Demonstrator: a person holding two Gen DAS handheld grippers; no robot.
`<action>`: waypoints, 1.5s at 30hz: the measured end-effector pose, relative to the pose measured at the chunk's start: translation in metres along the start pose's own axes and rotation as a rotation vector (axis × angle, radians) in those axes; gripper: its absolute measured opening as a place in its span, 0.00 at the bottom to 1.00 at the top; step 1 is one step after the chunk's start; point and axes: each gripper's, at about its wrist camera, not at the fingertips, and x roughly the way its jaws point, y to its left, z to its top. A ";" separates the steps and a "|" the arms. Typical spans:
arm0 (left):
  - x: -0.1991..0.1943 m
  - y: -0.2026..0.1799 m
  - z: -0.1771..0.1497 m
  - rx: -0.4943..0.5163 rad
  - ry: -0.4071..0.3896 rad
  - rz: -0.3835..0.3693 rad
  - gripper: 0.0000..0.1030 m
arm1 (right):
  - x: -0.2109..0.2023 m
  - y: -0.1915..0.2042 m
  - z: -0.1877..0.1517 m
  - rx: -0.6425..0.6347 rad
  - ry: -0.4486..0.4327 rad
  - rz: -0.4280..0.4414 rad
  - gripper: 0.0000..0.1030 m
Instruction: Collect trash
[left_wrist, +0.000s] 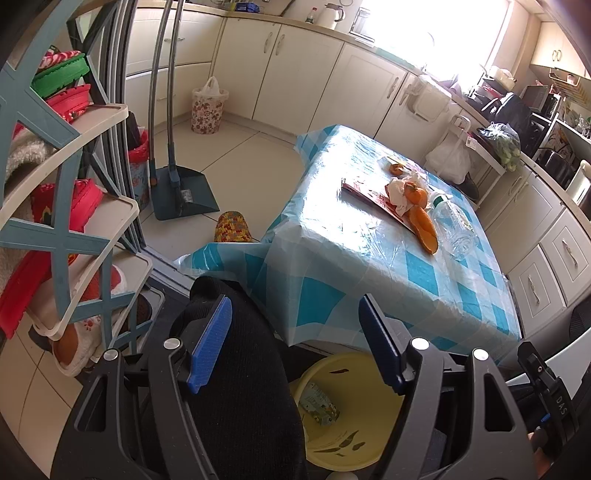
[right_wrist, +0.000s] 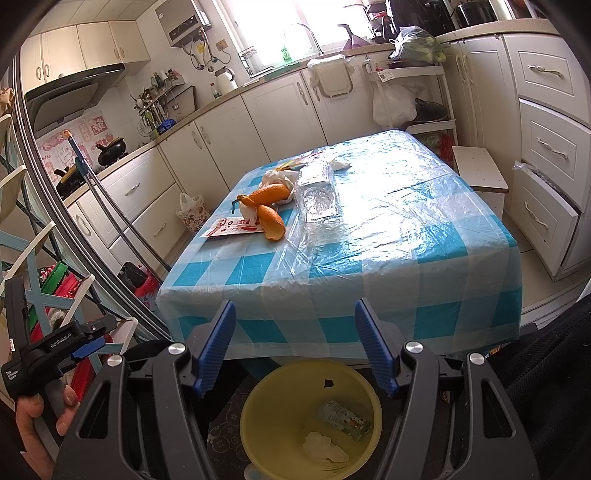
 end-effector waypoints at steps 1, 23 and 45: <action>0.000 0.000 0.000 -0.002 0.001 0.001 0.66 | 0.000 0.000 0.000 0.000 0.000 0.000 0.63; 0.000 0.001 0.000 -0.008 0.004 0.000 0.66 | 0.000 0.000 0.000 0.000 -0.001 -0.001 0.63; 0.000 0.002 0.000 -0.010 0.005 0.000 0.67 | -0.001 0.000 0.000 0.000 -0.001 -0.001 0.63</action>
